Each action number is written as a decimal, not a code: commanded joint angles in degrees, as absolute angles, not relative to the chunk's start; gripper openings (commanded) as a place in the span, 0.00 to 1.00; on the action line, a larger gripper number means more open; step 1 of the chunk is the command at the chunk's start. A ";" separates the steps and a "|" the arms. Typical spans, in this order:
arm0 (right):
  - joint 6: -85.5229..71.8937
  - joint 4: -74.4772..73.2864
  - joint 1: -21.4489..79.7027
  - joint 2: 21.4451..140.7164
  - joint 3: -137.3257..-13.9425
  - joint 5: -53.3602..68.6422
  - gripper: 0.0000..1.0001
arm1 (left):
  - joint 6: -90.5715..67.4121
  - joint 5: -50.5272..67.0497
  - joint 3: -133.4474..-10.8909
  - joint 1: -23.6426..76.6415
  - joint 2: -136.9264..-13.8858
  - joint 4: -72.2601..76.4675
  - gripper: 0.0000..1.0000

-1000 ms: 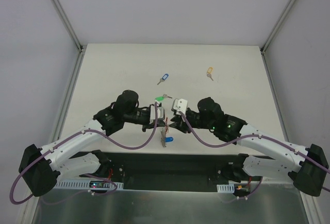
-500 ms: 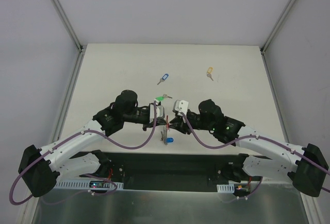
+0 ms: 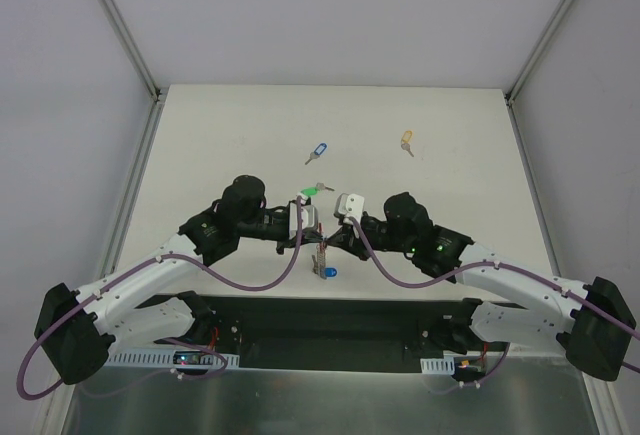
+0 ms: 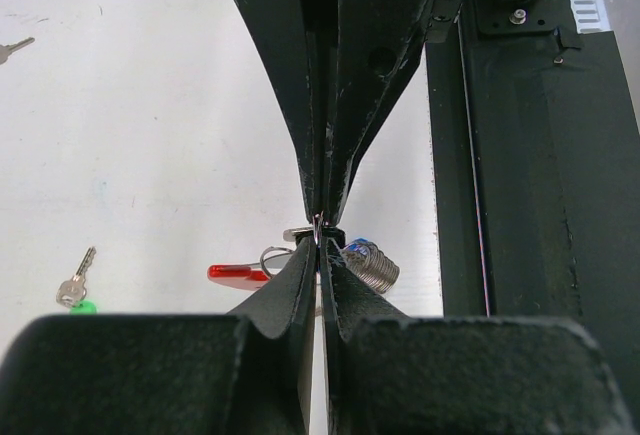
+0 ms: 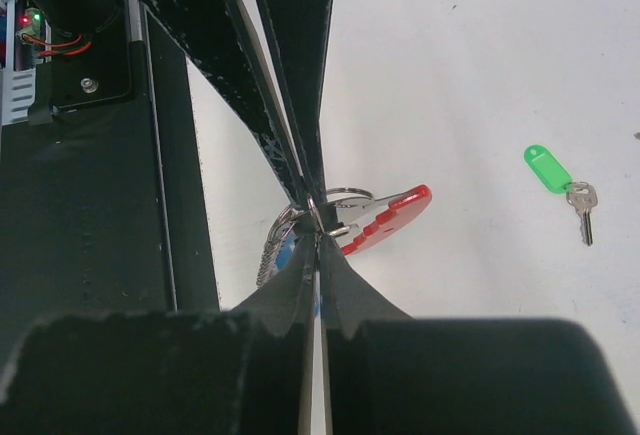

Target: Put the keys on the keyring

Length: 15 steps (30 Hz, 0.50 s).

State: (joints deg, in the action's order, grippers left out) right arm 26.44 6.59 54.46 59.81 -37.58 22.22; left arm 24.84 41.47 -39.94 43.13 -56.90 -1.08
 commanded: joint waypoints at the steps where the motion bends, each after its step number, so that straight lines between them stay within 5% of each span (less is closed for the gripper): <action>1: 27.07 6.33 54.23 59.06 -39.81 23.91 0.01 | 24.52 42.63 -39.90 43.24 -55.98 1.85 0.00; 15: 26.72 4.04 54.84 58.27 -40.08 21.28 0.06 | 20.49 39.11 -39.11 43.24 -54.76 4.65 0.00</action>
